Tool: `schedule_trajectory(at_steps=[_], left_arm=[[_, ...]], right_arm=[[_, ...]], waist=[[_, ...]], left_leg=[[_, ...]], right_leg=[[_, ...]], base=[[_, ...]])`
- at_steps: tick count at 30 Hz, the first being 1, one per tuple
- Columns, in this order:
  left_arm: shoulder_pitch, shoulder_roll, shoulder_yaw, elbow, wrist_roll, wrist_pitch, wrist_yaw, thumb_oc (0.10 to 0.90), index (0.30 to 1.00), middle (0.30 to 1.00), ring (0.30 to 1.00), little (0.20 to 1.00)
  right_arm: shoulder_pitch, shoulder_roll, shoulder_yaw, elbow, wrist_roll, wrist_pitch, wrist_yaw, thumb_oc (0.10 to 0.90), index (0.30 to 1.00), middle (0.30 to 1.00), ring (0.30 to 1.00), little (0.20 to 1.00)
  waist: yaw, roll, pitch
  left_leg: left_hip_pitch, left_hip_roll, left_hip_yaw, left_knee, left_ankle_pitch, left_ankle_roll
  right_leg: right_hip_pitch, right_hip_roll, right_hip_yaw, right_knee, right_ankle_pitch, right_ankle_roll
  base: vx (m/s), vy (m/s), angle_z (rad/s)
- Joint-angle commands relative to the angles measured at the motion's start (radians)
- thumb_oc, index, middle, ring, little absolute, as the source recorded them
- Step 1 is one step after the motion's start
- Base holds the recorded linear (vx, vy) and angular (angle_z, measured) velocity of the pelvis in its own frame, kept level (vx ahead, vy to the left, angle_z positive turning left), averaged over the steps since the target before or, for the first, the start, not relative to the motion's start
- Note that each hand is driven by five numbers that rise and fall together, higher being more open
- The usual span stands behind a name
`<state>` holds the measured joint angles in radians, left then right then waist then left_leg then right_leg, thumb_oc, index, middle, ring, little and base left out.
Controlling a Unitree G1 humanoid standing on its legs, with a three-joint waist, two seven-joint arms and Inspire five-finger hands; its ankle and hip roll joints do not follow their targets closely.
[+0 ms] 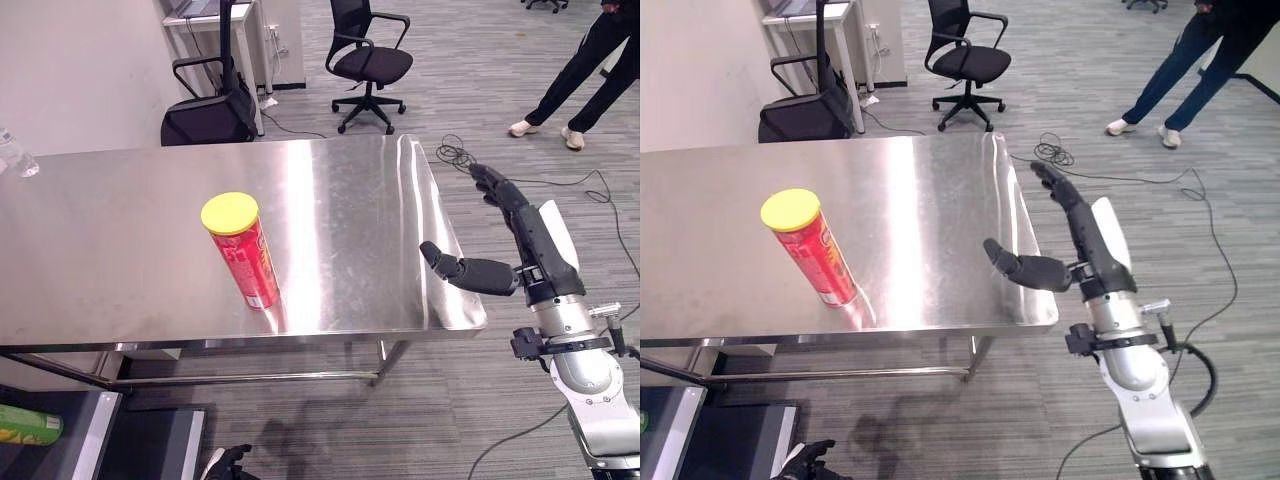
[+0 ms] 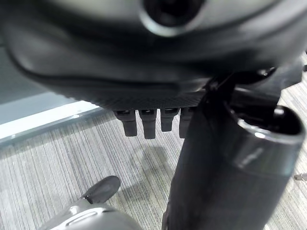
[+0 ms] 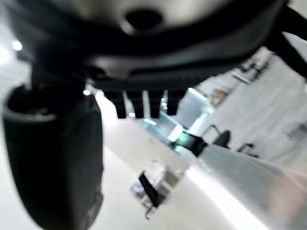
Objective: Put the goods on the table back onto the shelves and tidy them up.
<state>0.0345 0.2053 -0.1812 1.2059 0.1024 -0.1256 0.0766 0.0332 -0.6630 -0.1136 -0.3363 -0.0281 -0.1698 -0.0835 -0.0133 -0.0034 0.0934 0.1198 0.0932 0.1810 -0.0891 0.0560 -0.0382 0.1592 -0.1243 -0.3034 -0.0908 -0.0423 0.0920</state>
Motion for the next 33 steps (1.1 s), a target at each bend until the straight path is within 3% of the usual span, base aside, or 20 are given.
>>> schedule_trajectory(at_steps=[1,8,14,33], left_arm=[[0.014,0.001,-0.015,0.108,0.061,0.002,-0.008,0.8,0.9,0.9,0.9,0.9],[0.01,0.014,-0.052,0.074,0.056,-0.004,0.002,0.8,0.9,0.9,0.9,0.9],[0.009,0.023,-0.1,0.037,0.012,-0.006,0.004,0.8,0.9,0.9,0.9,0.9],[0.046,0.014,-0.09,0.077,-0.009,0.01,-0.014,0.8,0.9,0.9,0.9,0.9]], right_arm=[[-0.105,-0.08,-0.068,-0.116,-0.034,-0.107,-0.034,0.8,0.9,0.9,0.9,0.9],[-0.269,-0.145,0.034,-0.014,-0.066,-0.085,-0.068,0.8,0.9,0.9,0.9,0.9],[-0.426,-0.135,0.151,0.082,0.086,-0.085,-0.063,0.8,0.9,0.9,0.9,0.9],[-0.511,-0.076,0.288,0.117,0.351,-0.076,0.035,0.8,0.9,0.9,0.9,0.9]], waist=[[0.041,-0.041,-0.036],[0.079,-0.042,-0.039],[0.118,-0.041,-0.045],[0.158,-0.035,-0.046]], left_leg=[[-0.017,0.012,-0.03,0.002,-0.075,-0.05],[-0.026,0.008,-0.053,0.002,-0.068,-0.051],[-0.036,0.005,-0.076,0.002,-0.061,-0.056],[-0.048,-0.007,-0.106,0.002,-0.057,-0.056]], right_leg=[[-0.043,0.011,0.072,0.004,0.041,0.049],[-0.035,0.014,0.048,0.004,0.035,0.047],[-0.027,0.012,0.024,0.004,0.032,0.045],[-0.021,0.0,-0.012,0.004,0.033,0.045]], base=[[0.0,0.0,0.0],[0.01,-0.003,0.03],[0.01,0.001,0.18],[0.01,0.004,0.08]])
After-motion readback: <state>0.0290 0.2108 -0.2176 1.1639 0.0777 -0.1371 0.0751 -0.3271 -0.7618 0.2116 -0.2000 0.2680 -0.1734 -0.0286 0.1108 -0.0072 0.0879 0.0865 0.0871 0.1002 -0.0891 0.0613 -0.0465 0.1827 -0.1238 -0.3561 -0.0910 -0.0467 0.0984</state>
